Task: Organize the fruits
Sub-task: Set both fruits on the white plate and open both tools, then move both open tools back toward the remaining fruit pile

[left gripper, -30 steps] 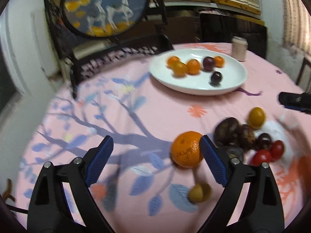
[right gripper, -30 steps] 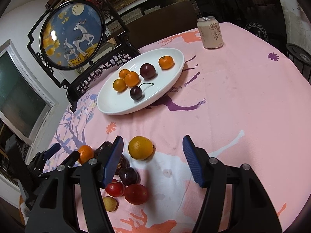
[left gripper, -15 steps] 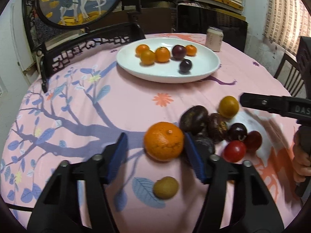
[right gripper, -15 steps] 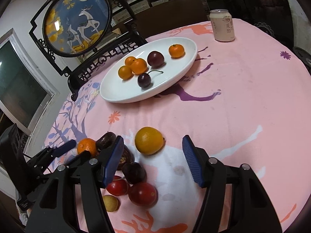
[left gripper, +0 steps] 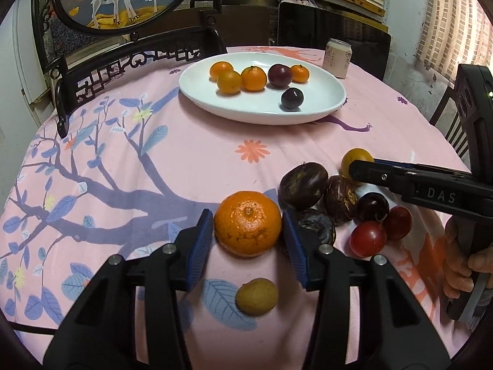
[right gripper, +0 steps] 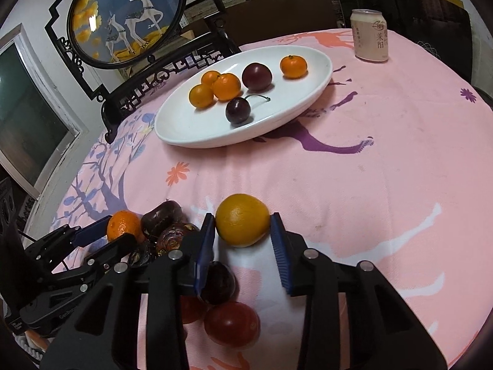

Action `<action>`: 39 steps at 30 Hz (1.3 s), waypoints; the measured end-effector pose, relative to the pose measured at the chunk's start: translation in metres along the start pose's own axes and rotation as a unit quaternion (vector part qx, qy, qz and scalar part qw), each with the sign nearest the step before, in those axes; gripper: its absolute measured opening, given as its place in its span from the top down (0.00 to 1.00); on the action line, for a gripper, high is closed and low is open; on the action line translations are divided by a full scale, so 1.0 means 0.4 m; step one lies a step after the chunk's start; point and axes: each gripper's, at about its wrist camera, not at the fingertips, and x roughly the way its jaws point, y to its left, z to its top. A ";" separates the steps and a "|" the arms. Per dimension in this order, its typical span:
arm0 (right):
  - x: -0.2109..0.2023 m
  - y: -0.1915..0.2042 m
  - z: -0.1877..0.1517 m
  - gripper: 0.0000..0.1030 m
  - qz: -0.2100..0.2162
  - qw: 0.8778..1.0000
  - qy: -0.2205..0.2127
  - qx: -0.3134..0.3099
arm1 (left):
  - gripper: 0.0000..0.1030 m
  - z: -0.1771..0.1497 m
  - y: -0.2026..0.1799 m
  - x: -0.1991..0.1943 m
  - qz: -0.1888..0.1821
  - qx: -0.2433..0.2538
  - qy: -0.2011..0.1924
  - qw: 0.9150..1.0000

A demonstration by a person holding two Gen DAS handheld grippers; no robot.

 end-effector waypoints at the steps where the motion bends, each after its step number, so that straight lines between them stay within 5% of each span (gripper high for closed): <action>1: -0.001 0.001 0.000 0.64 -0.001 1.000 -0.001 -0.002 | 0.54 -0.001 0.000 -0.001 -0.001 0.000 0.000 1.000; 11: -0.081 -0.018 0.031 0.64 0.004 0.998 -0.054 0.015 | 0.55 0.057 0.028 -0.038 0.025 -0.022 -0.040 0.999; 18: -0.083 -0.031 0.187 0.64 -0.001 0.995 -0.096 0.039 | 0.55 0.213 0.018 0.017 0.033 -0.027 -0.058 0.997; 23: 0.008 -0.030 0.262 0.64 -0.015 0.994 -0.099 0.041 | 0.55 0.278 -0.003 0.098 0.035 -0.022 -0.051 0.998; 28: 0.092 -0.072 0.266 0.64 -0.027 0.997 -0.059 0.049 | 0.54 0.295 0.012 0.165 0.022 -0.021 -0.029 0.999; 33: 0.056 -0.083 0.272 0.64 -0.012 0.995 -0.086 0.051 | 0.40 0.307 0.027 0.163 0.002 -0.034 -0.039 0.999; 39: 0.015 -0.072 0.242 0.63 0.004 0.995 -0.077 0.058 | 0.39 0.303 0.015 0.128 0.021 -0.024 -0.052 0.998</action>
